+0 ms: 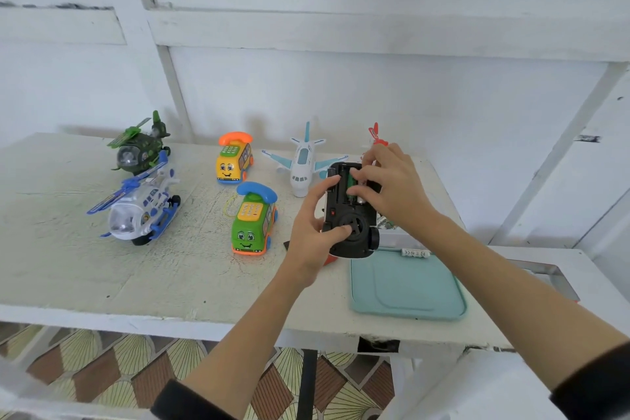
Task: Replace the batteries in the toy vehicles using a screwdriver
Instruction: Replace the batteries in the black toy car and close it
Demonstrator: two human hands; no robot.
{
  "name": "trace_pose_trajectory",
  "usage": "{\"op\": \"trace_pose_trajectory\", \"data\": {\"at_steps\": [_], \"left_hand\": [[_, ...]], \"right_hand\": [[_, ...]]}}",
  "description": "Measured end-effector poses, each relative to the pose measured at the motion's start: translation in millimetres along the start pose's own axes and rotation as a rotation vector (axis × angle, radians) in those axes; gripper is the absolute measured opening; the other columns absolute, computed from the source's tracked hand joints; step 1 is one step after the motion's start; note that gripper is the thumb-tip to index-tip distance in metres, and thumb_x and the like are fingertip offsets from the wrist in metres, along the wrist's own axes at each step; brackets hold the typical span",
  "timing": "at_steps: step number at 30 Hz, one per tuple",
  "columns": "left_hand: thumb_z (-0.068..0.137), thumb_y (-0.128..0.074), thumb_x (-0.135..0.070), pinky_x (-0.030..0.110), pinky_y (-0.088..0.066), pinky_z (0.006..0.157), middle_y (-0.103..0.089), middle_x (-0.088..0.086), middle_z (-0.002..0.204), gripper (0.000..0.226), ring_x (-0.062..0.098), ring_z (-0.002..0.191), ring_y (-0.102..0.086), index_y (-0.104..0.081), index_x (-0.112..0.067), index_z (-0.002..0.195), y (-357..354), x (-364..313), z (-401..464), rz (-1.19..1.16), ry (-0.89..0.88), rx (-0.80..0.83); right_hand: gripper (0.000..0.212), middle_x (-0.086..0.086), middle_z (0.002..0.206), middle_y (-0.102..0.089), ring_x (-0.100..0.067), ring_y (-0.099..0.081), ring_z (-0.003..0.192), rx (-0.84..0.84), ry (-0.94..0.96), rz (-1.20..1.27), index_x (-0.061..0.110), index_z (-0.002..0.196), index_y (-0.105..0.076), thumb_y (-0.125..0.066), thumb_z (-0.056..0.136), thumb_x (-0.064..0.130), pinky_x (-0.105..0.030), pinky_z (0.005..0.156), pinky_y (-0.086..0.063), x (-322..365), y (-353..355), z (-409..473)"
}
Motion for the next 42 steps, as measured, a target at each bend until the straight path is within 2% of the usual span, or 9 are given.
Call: {"op": "trace_pose_trajectory", "data": {"at_steps": [3,7,12,16,26,33,36,39,42], "left_hand": [[0.070,-0.060,0.008,0.055,-0.056,0.085,-0.060,-0.018,0.127,0.072,0.032,0.104,-0.067,-0.052,-0.031,0.130,-0.8,0.8,1.6,0.011,0.003,0.015],[0.070,-0.060,0.007,0.047,-0.059,0.083,-0.059,-0.019,0.129,0.072,0.027,0.106,-0.067,-0.050,-0.031,0.131,0.5,0.9,5.9,0.020,0.003,0.016],[0.081,-0.052,0.025,0.041,-0.060,0.080,-0.046,0.000,0.147,0.075,0.026,0.107,-0.067,-0.050,-0.033,0.127,1.2,3.3,10.4,0.001,-0.006,-0.012],[0.081,-0.051,0.026,0.045,-0.058,0.085,-0.046,-0.001,0.146,0.076,0.027,0.110,-0.065,-0.051,-0.035,0.126,1.0,7.8,13.4,0.000,0.002,-0.012],[0.067,-0.060,0.006,0.049,-0.056,0.089,-0.044,-0.002,0.148,0.072,0.031,0.115,-0.062,-0.053,-0.038,0.124,-2.4,11.0,11.4,-0.007,0.017,-0.008],[0.066,-0.059,0.006,0.051,-0.054,0.093,-0.045,0.002,0.148,0.073,0.030,0.114,-0.063,-0.053,-0.037,0.124,-0.9,11.9,8.4,0.007,0.014,-0.017],[0.066,-0.059,0.007,0.049,-0.055,0.090,-0.045,0.002,0.147,0.073,0.027,0.111,-0.065,-0.053,-0.036,0.124,0.5,13.8,8.2,-0.002,0.018,-0.019],[0.071,-0.060,0.014,0.051,-0.055,0.090,-0.045,0.001,0.147,0.074,0.029,0.113,-0.064,-0.053,-0.038,0.124,3.5,14.3,10.1,-0.001,0.014,-0.027],[0.079,-0.052,0.026,0.050,-0.056,0.089,-0.045,0.001,0.148,0.077,0.028,0.111,-0.065,-0.052,-0.037,0.125,4.9,13.4,11.3,-0.012,0.020,-0.042]], "right_hand": [[0.021,-0.007,0.084,-0.060,-0.027,-0.053,0.082,0.000,-0.106,0.149,0.009,0.088,-0.074,-0.069,0.075,0.024,-0.036,0.072,-0.042,-9.4,11.7,-3.3],[0.014,-0.001,0.083,-0.057,-0.019,-0.052,0.079,-0.073,-0.213,0.200,0.006,0.094,-0.068,-0.066,0.080,0.006,-0.022,0.075,-0.041,-27.6,34.7,-32.8],[0.010,-0.003,0.072,-0.065,-0.020,-0.057,0.066,0.266,-0.435,0.227,0.002,0.078,-0.072,-0.069,0.075,-0.007,-0.008,0.064,-0.039,-64.7,17.5,-90.5],[0.018,-0.006,0.093,-0.068,-0.019,-0.058,0.084,0.531,-0.486,0.152,0.005,0.096,-0.071,-0.068,0.079,0.001,-0.015,0.072,-0.033,-72.8,-5.9,-125.0],[0.038,-0.009,0.119,-0.051,-0.024,-0.042,0.114,0.687,-0.509,0.007,0.006,0.121,-0.056,-0.060,0.083,0.002,-0.037,0.091,-0.040,-68.3,-29.4,-144.3],[0.012,-0.014,0.088,-0.056,-0.037,-0.051,0.088,0.535,-0.339,-0.059,0.002,0.083,-0.066,-0.065,0.076,-0.008,-0.045,0.063,-0.046,-64.5,-28.5,-152.9],[0.012,-0.008,0.093,-0.061,-0.032,-0.051,0.093,0.462,-0.340,-0.042,0.006,0.091,-0.064,-0.060,0.083,-0.003,-0.044,0.070,-0.044,-60.0,-22.2,-149.6],[0.014,-0.008,0.095,-0.057,-0.026,-0.055,0.082,0.341,-0.467,0.154,0.002,0.099,-0.060,-0.048,0.092,-0.001,-0.035,0.072,-0.044,-53.5,-11.5,-134.7],[0.015,0.001,0.087,-0.056,-0.003,-0.056,0.063,0.155,-0.583,0.330,0.004,0.101,-0.062,-0.051,0.092,0.001,-0.014,0.065,-0.042,-46.6,9.6,-102.6]]}}
Point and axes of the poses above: each hand's wrist, its own z-axis towards the middle knuckle, its own y-axis out of the back of the hand, x = y × z, the point moved 5 cm from there along z, towards the middle knuckle
